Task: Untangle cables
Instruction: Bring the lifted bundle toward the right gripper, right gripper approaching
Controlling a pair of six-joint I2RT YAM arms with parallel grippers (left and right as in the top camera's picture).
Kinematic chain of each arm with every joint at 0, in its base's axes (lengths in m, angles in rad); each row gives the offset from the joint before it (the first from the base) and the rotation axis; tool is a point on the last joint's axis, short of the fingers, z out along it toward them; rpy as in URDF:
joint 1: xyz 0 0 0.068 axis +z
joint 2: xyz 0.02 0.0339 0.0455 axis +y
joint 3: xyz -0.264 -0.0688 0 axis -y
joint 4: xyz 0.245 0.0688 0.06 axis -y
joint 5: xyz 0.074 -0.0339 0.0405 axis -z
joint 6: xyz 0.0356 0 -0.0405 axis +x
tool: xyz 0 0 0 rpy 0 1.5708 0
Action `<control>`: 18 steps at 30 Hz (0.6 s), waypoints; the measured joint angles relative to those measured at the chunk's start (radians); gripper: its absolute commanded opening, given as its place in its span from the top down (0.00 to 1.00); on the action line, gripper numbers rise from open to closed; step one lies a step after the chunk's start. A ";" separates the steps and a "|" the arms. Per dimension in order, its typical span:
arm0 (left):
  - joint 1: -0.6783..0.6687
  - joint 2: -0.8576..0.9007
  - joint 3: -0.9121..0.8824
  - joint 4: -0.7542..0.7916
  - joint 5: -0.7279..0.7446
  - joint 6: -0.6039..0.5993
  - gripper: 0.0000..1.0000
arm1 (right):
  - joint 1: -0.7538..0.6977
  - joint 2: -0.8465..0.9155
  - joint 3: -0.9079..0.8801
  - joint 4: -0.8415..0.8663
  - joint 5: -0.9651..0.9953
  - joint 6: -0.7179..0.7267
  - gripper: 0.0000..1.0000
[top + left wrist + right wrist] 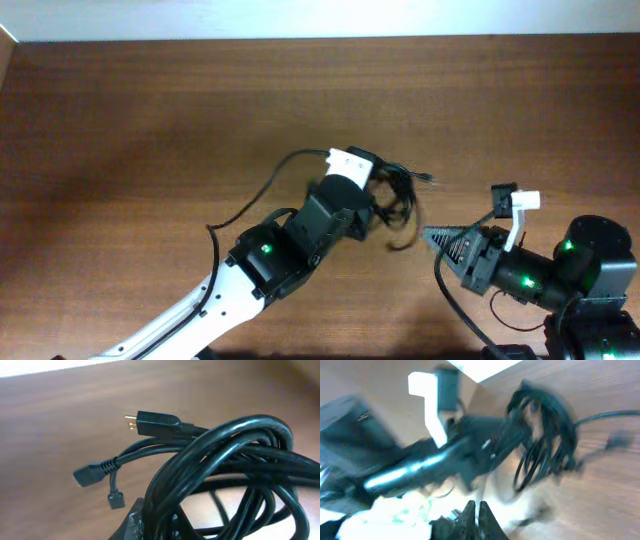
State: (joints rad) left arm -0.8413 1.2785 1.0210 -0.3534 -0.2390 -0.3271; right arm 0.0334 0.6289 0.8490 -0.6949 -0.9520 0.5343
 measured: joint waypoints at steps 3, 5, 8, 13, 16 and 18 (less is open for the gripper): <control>0.032 0.013 -0.010 -0.006 -0.249 0.050 1.00 | 0.000 -0.019 0.005 0.000 -0.061 0.000 0.96; 0.032 -0.013 -0.010 -0.008 -0.302 0.060 1.00 | 0.000 -0.019 0.006 0.000 -0.064 0.000 0.69; 0.032 -0.113 -0.010 -0.009 -0.264 0.064 1.00 | 0.000 -0.019 0.006 0.001 -0.056 0.002 0.14; 0.031 -0.237 -0.011 0.043 0.087 0.103 1.00 | 0.000 -0.018 0.007 0.061 -0.066 -0.010 0.06; 0.015 -0.188 -0.011 0.066 0.166 0.104 1.00 | 0.000 -0.018 0.008 0.082 -0.087 -0.035 0.06; -0.037 -0.167 -0.014 0.126 0.180 0.104 1.00 | 0.000 -0.018 0.008 0.090 -0.089 -0.045 0.06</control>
State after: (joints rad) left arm -0.8787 1.1118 1.0069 -0.2272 -0.0593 -0.2234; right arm 0.0334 0.6106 0.8566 -0.6044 -1.0405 0.4896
